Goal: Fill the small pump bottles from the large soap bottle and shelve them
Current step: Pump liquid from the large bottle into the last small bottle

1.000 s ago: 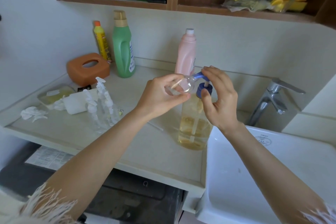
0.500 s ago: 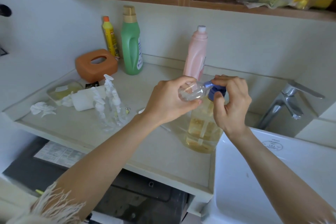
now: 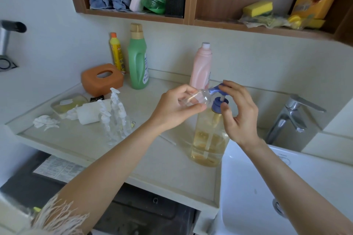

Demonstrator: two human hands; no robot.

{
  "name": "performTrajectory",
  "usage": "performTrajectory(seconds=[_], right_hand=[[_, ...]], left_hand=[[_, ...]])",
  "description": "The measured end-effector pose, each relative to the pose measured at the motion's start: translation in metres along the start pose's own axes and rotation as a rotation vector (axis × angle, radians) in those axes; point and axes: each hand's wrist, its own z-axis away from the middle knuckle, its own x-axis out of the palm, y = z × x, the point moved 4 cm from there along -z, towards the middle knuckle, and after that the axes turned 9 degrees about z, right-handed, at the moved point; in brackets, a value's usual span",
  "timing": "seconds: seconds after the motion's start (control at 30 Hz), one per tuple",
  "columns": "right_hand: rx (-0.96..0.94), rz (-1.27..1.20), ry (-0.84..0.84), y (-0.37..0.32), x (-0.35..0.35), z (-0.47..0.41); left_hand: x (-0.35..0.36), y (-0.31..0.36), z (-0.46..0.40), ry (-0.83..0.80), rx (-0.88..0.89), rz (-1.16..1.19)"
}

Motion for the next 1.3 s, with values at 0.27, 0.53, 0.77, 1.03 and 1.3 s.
performTrajectory(seconds=[0.27,0.53,0.77,1.03,1.3], right_hand=[[-0.029,-0.025,0.127,0.002,0.011,0.007],[0.054,0.008,0.152,-0.002,0.017,0.007],[0.082,0.034,0.065,-0.006,0.011,0.003],[0.016,0.035,-0.013,-0.005,-0.003,-0.009],[0.058,-0.003,0.095,-0.008,0.000,-0.004]], left_hand=[[0.005,-0.005,0.005,-0.029,-0.081,0.157],[0.007,-0.014,0.008,-0.017,-0.239,0.312],[0.009,-0.010,0.006,-0.214,-0.500,0.574],[0.016,-0.014,0.005,-0.237,-0.544,0.643],[0.020,-0.022,0.005,-0.263,-0.500,0.696]])
